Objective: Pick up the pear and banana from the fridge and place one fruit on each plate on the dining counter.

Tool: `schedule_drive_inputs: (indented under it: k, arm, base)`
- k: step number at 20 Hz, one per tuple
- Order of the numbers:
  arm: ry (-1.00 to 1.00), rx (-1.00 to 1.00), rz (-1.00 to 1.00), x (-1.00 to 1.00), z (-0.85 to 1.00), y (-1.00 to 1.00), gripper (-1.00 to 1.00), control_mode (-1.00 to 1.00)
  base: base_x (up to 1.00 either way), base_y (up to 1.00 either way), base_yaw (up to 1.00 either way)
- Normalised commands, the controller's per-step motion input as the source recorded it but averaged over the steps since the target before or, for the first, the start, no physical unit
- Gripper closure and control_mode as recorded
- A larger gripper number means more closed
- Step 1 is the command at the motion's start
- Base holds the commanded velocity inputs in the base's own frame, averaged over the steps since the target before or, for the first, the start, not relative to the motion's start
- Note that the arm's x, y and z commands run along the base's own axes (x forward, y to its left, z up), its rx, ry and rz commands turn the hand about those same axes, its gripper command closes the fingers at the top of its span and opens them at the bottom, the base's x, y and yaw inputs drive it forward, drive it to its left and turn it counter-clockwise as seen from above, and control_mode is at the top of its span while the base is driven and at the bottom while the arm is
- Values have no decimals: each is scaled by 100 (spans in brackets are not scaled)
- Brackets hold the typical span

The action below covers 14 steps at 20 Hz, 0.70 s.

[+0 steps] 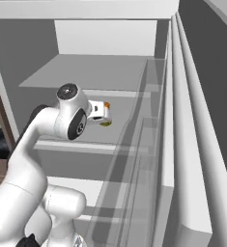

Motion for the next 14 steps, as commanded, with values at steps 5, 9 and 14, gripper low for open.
schedule_drive_inputs:
  k: [5,9,14]
  arm:
    - [0,15,0,24,-36,-9,-100,-100]
    - [0,8,0,52,-26,0,-100,-100]
    - [0,3,0,64,-13,0,-100,-100]
  base:
    - [0,0,0]
    - [0,0,0]
    - [0,0,0]
